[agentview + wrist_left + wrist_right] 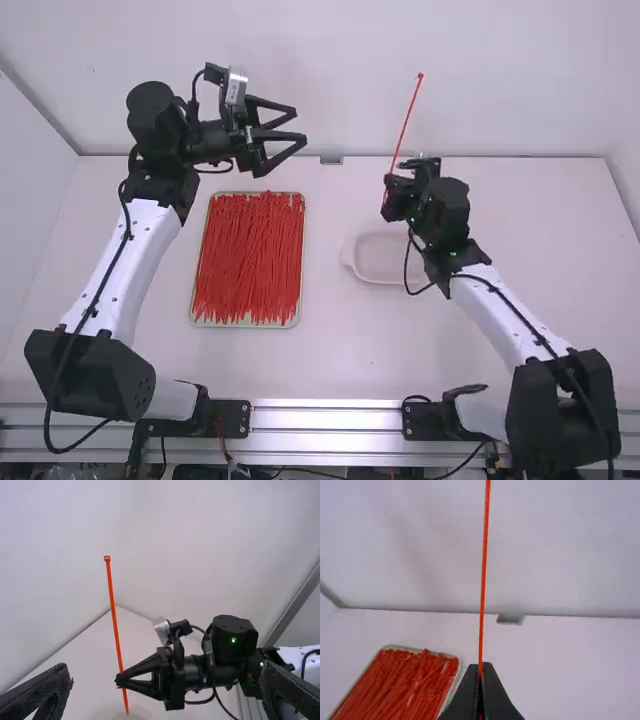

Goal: Fasten the cable tie

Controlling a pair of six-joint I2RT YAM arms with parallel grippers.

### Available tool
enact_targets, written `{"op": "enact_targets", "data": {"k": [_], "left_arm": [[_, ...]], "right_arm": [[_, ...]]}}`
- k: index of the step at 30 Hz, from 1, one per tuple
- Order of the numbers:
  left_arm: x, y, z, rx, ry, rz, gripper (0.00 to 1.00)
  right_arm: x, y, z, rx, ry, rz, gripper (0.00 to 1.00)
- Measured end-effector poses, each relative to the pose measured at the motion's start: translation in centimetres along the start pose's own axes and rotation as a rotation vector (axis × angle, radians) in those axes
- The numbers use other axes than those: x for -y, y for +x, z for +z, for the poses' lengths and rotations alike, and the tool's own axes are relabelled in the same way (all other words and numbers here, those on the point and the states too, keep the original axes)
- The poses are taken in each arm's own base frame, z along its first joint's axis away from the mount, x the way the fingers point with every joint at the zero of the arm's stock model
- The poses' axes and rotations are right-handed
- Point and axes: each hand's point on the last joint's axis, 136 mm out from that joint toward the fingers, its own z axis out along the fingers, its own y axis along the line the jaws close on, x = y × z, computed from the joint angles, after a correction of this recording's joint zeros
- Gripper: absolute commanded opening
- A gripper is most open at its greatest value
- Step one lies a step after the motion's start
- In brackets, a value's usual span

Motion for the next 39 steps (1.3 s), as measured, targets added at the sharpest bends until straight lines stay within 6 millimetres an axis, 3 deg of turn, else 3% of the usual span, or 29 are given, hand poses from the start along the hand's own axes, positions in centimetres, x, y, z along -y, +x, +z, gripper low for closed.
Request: {"op": "enact_targets", "data": {"k": [7,19,33,39], "left_arm": [[-0.4,0.1,0.0,0.000,-0.020,-0.015,0.99],[-0.6,0.6,0.0,-0.011,-0.025,-0.051,0.99],[2.1,1.6,3.5,-0.034,0.043,-0.064,0.99],[3.7,1.6,5.0,-0.032,0.090,-0.036,0.99]], "right_arm": [[-0.5,1.8,-0.4,-0.031,0.187,-0.064,0.00],[-3.9,1.1,-3.6,0.070,0.428,-0.250,0.00],[-5.8,-1.4,-10.1,0.247,0.804,-0.381,0.00],[-5.7,-1.7,-11.5,0.247,0.884,-0.420,0.00]]}}
